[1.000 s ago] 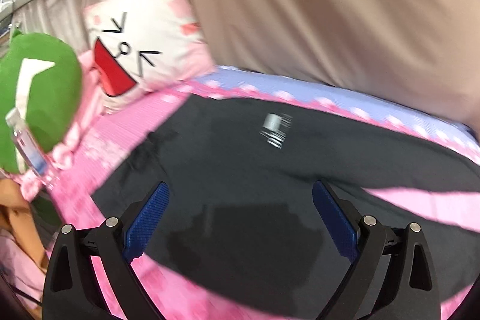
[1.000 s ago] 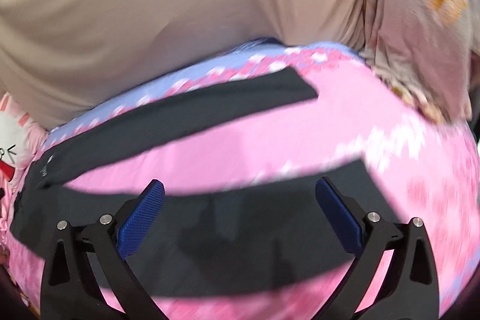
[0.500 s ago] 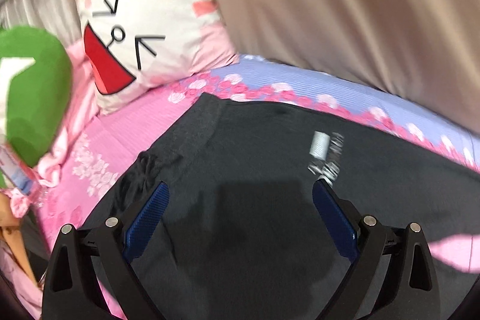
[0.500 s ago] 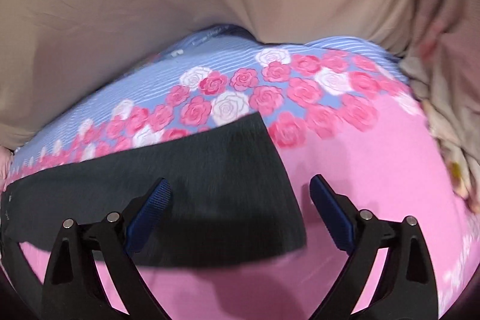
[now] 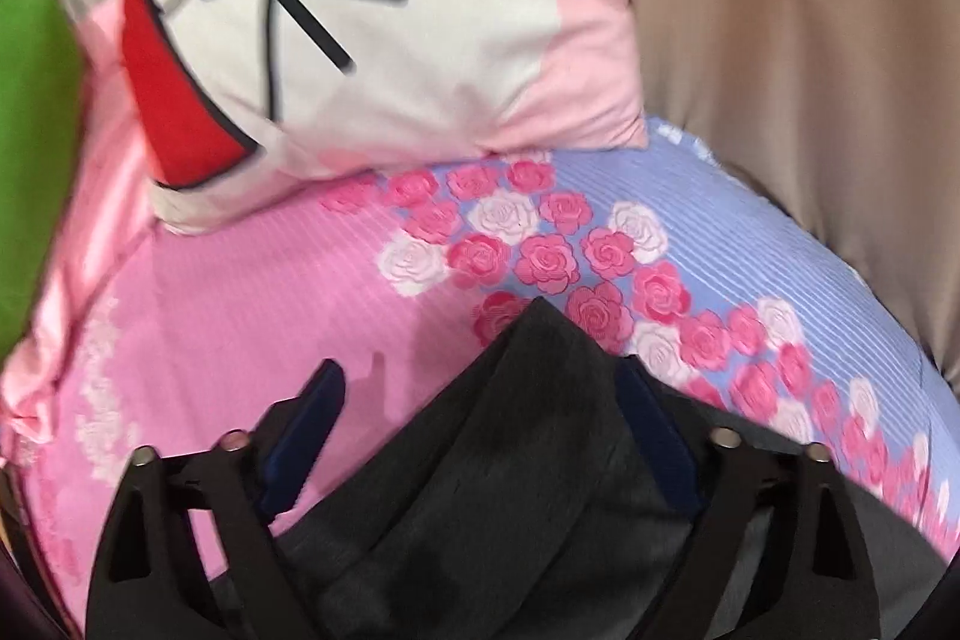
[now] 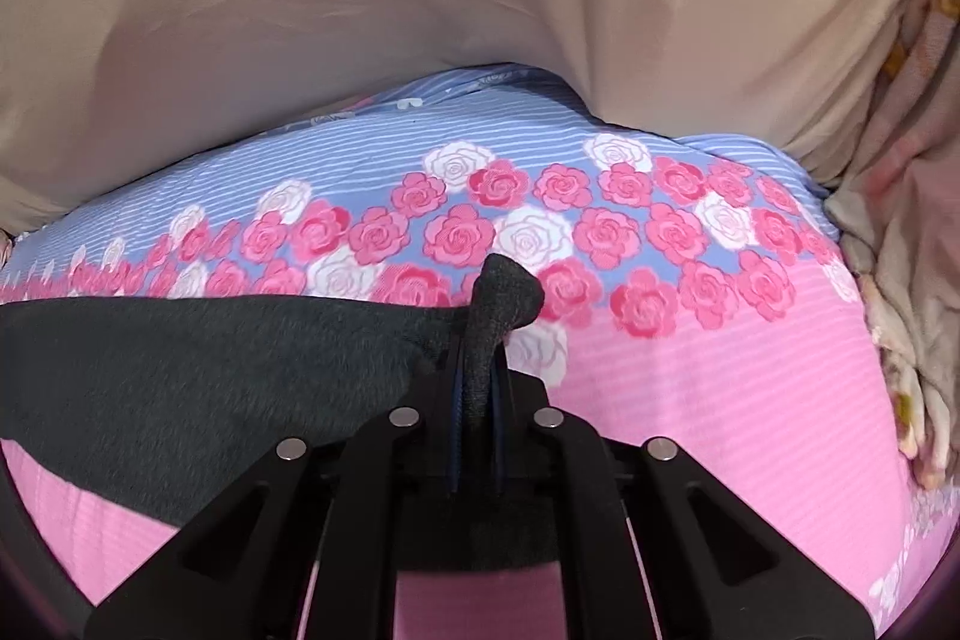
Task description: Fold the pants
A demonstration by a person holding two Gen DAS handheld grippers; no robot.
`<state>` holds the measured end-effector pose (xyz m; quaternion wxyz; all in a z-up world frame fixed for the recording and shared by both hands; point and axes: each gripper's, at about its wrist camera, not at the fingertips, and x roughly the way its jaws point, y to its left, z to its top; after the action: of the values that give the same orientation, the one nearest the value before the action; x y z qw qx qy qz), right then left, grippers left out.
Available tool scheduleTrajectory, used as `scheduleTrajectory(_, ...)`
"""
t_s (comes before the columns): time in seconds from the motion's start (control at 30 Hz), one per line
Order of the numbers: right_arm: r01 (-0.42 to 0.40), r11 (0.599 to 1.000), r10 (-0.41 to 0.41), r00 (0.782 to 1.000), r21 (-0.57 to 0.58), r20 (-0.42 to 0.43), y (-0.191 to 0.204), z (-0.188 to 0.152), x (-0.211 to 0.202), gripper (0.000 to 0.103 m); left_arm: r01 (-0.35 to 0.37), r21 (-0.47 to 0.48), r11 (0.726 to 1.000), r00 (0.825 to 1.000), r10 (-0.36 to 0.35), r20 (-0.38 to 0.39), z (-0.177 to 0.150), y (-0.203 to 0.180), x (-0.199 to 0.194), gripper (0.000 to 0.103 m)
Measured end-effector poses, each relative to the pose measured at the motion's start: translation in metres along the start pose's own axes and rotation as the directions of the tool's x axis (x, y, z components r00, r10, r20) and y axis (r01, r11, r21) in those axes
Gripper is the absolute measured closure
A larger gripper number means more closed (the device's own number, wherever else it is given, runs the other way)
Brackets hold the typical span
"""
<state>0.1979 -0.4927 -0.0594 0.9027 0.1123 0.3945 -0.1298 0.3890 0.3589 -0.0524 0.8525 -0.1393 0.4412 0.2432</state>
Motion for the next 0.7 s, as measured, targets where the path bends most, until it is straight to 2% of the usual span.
scheduleTrajectory(0.03,0.0,1.0,0.0,1.0,0.008,0.005,-0.001,-0.002,-0.004,0.097,0.024,-0.003,1.0,0.999,-0.024,-0.041,0.001,-0.001,0.011,0.045)
scheduleTrajectory(0.07,0.005,1.0,-0.005,1.0,0.015,0.009,-0.001,-0.006,-0.011,0.097,0.061,-0.007,0.998,0.996,-0.062,-0.069,0.002,-0.003,0.019,0.047)
scheduleTrajectory(0.13,0.007,1.0,-0.007,1.0,0.023,0.021,-0.002,-0.011,-0.022,0.097,0.076,0.017,0.997,0.997,-0.075,-0.034,0.003,-0.008,0.012,0.086)
scheduleTrajectory(0.17,0.009,1.0,-0.01,1.0,0.024,0.027,-0.002,-0.011,-0.028,0.097,0.04,0.036,0.999,0.999,-0.039,-0.018,0.003,-0.011,0.005,0.097)
scheduleTrajectory(0.23,0.01,1.0,-0.011,0.999,0.026,0.052,0.0,-0.009,-0.04,0.097,0.079,0.042,0.996,0.997,-0.079,0.012,0.003,-0.007,-0.012,0.099)
scheduleTrajectory(0.37,-0.009,1.0,0.007,0.99,0.012,0.142,0.004,-0.012,-0.088,0.097,0.19,0.04,0.981,0.974,-0.193,0.118,-0.006,0.02,-0.083,0.099)
scheduleTrajectory(0.43,-0.013,1.0,0.016,0.983,-0.017,0.183,0.003,-0.022,-0.116,0.097,0.25,0.059,0.966,0.953,-0.256,0.162,-0.022,0.041,-0.127,0.099)
scheduleTrajectory(0.53,-0.011,0.999,0.021,0.977,-0.046,0.21,-0.001,-0.044,-0.146,0.097,0.278,0.108,0.955,0.936,-0.294,0.194,-0.057,0.076,-0.178,0.1)
scheduleTrajectory(0.57,-0.001,0.999,0.013,0.977,-0.053,0.211,-0.006,-0.059,-0.157,0.097,0.273,0.12,0.954,0.937,-0.292,0.191,-0.067,0.085,-0.185,0.1)
scheduleTrajectory(0.6,0.005,0.999,0.006,0.978,-0.053,0.208,-0.01,-0.069,-0.162,0.097,0.251,0.136,0.958,0.946,-0.273,0.176,-0.086,0.098,-0.194,0.102)
scheduleTrajectory(0.67,0.012,0.999,-0.002,0.982,-0.053,0.189,-0.018,-0.094,-0.169,0.097,0.23,0.142,0.963,0.958,-0.249,0.142,-0.106,0.114,-0.191,0.102)
scheduleTrajectory(0.7,0.021,0.999,-0.012,0.985,-0.048,0.171,-0.023,-0.107,-0.169,0.096,0.205,0.14,0.969,0.97,-0.221,0.106,-0.12,0.12,-0.186,0.102)
